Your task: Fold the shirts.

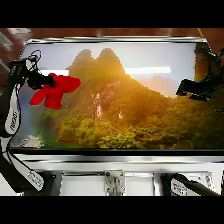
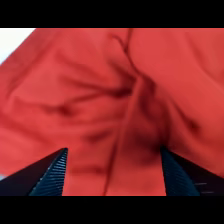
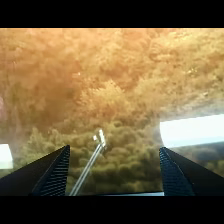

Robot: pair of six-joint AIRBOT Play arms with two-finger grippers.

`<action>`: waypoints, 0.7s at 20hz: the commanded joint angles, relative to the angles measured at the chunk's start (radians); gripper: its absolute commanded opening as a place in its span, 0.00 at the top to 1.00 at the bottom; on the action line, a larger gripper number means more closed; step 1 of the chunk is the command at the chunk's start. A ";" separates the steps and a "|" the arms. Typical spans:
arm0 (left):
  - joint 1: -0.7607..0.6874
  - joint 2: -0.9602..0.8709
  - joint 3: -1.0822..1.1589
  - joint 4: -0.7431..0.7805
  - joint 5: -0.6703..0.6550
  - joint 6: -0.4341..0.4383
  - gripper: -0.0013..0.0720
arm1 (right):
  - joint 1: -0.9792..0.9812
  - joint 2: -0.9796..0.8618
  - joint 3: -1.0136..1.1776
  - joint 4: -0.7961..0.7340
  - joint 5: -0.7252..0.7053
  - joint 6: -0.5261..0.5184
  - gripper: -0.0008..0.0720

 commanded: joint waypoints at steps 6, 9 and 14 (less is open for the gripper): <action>0.016 -0.056 0.157 -0.116 -0.138 0.095 0.93 | 0.001 0.000 0.000 0.033 -0.004 0.013 0.06; -0.004 0.137 0.182 -0.149 -0.094 0.094 0.93 | 0.001 0.000 0.000 0.033 0.015 0.000 0.06; -0.126 0.622 0.182 -0.204 0.063 0.113 0.93 | 0.001 0.021 0.000 0.058 0.271 -0.037 0.06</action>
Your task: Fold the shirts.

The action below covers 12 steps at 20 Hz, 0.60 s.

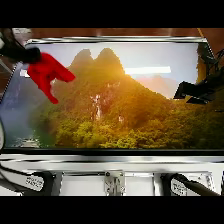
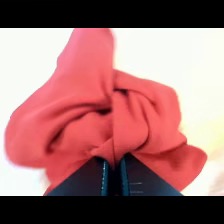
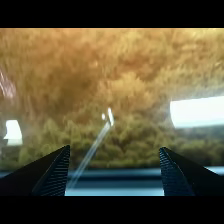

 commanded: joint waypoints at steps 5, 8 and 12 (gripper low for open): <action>-0.289 0.532 -0.045 -0.158 0.196 -0.021 0.93 | 0.000 0.181 0.000 0.000 0.109 -0.054 0.06; -0.462 0.562 -0.162 -0.150 0.123 0.028 0.93 | 0.000 0.286 0.000 -0.011 0.119 -0.057 0.06; -0.653 0.528 -0.555 -0.154 0.131 -0.042 0.93 | 0.001 0.361 -0.002 0.041 0.152 -0.034 0.06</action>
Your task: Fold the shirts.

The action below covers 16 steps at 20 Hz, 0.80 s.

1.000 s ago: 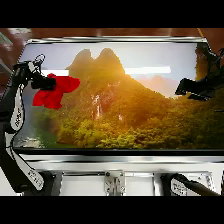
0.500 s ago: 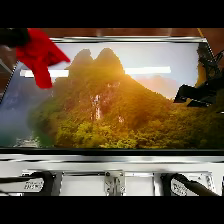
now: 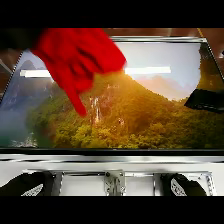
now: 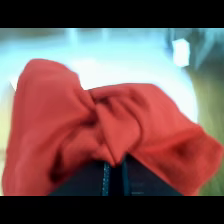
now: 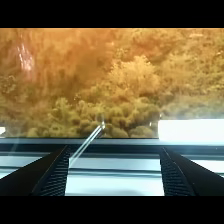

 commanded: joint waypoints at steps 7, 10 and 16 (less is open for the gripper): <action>-0.364 -0.200 -0.700 -0.164 0.387 -0.151 0.93 | 0.000 0.061 -0.284 0.167 -0.075 -0.008 0.06; -0.339 -0.280 -0.681 -0.256 0.379 -0.151 0.48 | 0.000 0.053 -0.455 0.188 -0.262 -0.023 0.06; 0.107 -0.247 -0.512 -0.255 -0.177 -0.019 0.00 | -0.001 0.033 -0.478 0.115 -0.440 -0.064 0.06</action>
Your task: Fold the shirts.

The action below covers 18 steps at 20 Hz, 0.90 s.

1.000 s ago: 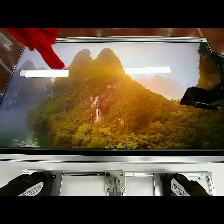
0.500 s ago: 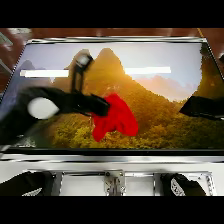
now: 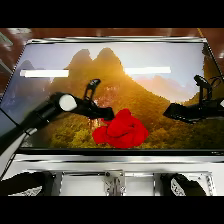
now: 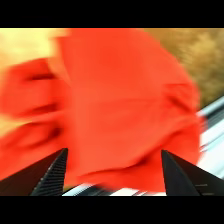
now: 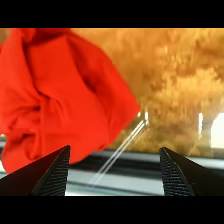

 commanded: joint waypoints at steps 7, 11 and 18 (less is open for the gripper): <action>0.441 0.204 -0.515 -0.176 -0.244 0.175 0.00 | -0.120 -0.154 -0.105 0.100 0.029 -0.100 0.06; 0.327 0.166 -0.693 -0.446 0.048 0.259 0.02 | -0.092 -0.248 -0.150 0.181 0.032 -0.116 0.06; 0.213 -0.002 -0.689 -0.632 0.200 0.357 0.02 | -0.044 -0.278 -0.150 0.178 0.028 -0.103 0.06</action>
